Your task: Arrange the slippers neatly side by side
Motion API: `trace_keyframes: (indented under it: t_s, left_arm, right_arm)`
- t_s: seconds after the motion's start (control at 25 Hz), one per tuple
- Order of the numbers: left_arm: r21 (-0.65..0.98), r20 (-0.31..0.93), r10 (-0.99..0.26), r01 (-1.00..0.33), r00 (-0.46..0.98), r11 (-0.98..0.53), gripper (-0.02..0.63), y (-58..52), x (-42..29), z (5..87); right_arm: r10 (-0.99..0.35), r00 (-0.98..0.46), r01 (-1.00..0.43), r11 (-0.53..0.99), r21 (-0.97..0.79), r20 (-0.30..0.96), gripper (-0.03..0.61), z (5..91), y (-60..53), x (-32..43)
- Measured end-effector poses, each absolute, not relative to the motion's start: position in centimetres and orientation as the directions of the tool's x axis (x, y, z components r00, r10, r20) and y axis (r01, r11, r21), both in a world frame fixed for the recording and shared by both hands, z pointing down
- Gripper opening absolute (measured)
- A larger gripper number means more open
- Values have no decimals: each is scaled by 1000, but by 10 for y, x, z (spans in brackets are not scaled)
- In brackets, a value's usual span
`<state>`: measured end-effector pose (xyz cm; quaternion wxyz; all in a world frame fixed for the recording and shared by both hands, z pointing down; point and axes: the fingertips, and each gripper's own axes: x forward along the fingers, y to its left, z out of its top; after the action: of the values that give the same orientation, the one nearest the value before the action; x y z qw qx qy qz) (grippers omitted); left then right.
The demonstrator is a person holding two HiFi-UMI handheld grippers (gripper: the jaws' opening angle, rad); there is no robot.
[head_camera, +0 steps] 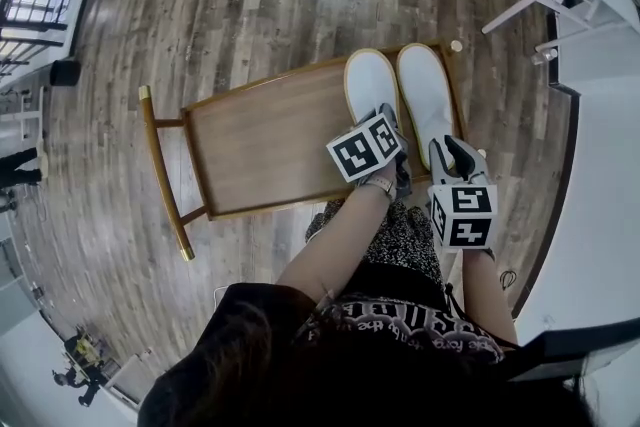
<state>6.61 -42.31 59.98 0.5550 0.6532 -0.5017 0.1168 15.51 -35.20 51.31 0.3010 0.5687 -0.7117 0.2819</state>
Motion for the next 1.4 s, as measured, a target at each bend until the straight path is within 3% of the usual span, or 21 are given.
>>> trace_keyframes:
  t_s: [0.6,0.8,1.0,1.12,1.28,1.4]
  left_arm:
    - [618,685,-530,-784,500,58,21,-416,73,599]
    - [674,639,-547,-736,540,61,140,-409,73,586]
    - [716,567,-567,-698,598,-20,149,-396,57,545]
    - [708,494,-580,-687,648,-164,149,-391,42,502]
    - [435,428,-625,-755,653,-491,149,-393,14,438]
    - [197,375,-711,-801,595,-566,147,-399,-16,397]
  right_arm:
    - [-625,-165,-981,185,-61,763,87,520,-351,163]
    - [-627,-166,-981,186,-60,761,87,520,-352,163]
    - [-663,-183,-977,202,-62,726,87,503,-361,157]
    - [-709,-240,-966,240,-94,663,86,480,-370,140]
    - [-781,-299,-948,308,-78,548,9,437,-385,110]
    - [-824,-326,-938,342,-51,464,5,408,-397,93]
